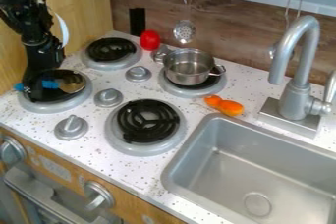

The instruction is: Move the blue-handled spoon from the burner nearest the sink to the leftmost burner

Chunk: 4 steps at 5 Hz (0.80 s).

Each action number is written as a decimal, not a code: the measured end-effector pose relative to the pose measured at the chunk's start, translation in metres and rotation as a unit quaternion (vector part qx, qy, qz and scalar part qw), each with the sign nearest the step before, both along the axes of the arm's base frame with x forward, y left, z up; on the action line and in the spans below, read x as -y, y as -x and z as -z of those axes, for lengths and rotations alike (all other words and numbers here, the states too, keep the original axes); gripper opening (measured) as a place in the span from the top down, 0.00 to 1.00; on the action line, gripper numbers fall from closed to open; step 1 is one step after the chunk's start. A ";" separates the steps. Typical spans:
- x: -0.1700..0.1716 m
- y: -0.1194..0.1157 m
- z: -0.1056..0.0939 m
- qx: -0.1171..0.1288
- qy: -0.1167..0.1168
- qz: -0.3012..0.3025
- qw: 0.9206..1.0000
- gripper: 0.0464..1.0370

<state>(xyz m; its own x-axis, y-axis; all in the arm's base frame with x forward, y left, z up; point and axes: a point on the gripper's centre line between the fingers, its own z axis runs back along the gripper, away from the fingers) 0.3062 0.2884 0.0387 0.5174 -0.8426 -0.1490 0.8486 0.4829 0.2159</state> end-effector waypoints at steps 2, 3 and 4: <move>0.012 -0.002 -0.068 0.040 -0.052 0.056 0.996 0.04; 0.029 -0.008 -0.093 0.055 -0.085 0.109 0.989 0.04; 0.029 -0.009 -0.094 0.055 -0.087 0.113 0.988 0.04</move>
